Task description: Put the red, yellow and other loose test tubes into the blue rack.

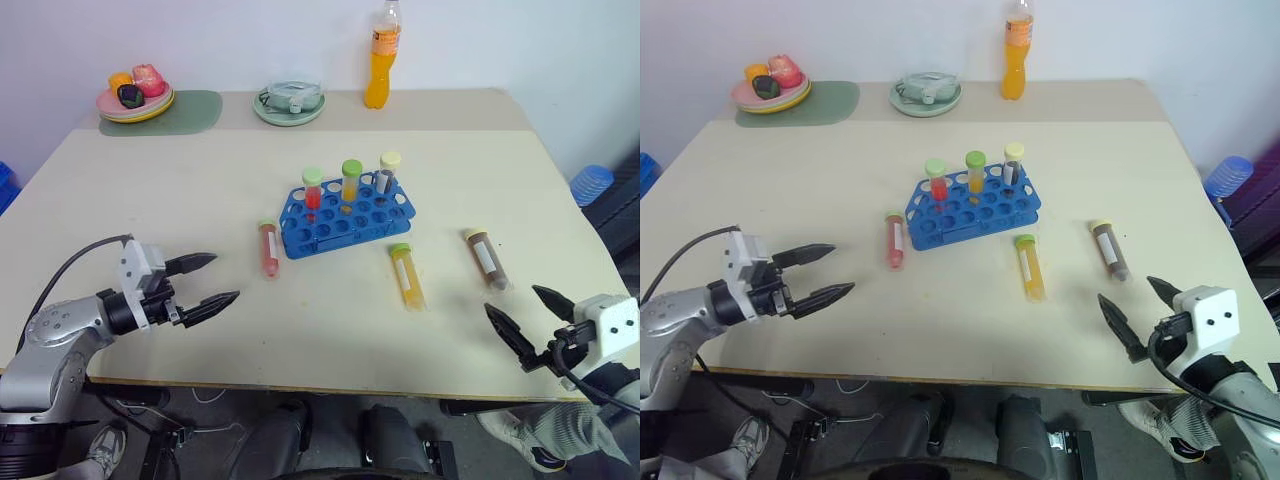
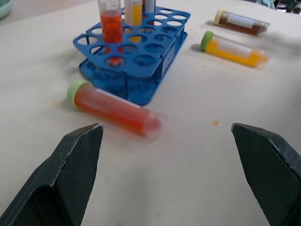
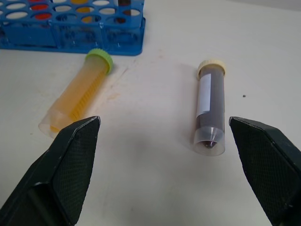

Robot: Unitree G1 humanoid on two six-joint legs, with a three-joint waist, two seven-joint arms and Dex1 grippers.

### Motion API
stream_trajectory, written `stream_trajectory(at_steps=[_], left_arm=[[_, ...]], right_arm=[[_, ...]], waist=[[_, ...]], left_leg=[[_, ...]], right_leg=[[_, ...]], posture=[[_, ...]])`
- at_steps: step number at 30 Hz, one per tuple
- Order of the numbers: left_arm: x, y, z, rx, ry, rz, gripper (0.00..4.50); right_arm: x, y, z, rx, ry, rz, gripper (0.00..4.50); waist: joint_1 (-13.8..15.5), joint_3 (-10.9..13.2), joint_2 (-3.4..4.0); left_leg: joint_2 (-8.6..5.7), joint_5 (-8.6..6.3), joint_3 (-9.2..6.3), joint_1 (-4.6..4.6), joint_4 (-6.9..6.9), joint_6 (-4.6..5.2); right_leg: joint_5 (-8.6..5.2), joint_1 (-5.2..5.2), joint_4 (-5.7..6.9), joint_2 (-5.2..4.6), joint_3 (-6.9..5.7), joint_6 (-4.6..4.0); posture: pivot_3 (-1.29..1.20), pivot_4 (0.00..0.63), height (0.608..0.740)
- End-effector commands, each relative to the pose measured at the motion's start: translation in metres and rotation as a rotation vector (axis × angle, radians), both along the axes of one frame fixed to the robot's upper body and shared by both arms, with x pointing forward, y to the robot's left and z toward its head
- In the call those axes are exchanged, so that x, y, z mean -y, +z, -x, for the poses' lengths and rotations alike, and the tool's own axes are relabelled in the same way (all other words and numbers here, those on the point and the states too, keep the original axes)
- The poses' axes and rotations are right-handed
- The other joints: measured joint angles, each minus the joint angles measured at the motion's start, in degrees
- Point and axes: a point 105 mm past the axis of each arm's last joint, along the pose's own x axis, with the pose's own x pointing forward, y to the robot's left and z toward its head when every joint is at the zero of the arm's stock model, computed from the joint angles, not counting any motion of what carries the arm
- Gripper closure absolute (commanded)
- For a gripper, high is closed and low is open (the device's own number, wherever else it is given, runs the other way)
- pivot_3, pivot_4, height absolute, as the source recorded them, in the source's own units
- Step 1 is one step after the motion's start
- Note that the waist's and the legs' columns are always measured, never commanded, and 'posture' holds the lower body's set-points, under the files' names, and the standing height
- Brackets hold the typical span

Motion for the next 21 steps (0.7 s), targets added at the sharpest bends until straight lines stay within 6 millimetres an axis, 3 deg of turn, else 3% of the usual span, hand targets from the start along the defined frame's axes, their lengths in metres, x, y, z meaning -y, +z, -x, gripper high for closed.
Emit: stream_trajectory(at_steps=[1,21], left_arm=[[-0.004,0.008,0.0,0.031,-0.008,-0.012,0.04],[0.004,-0.001,0.004,0.07,-0.07,0.08,0.04]], right_arm=[[0.0,0.008,0.002,0.023,0.005,0.011,0.0],[-0.025,0.028,-0.021,0.076,0.019,0.035,0.0]], waist=[[0.0,0.01,-0.01],[0.03,0.01,-0.03]], left_leg=[[0.0,0.0,0.0,-0.08,0.0,0.01],[0.0,-0.01,0.04,-0.31,0.07,0.06]], right_leg=[[0.01,-0.08,-0.01,0.0,0.0,0.0],[0.04,-0.24,-0.12,0.0,0.0,0.02]], posture=[[0.0,0.15,0.74],[0.0,0.15,0.74]])
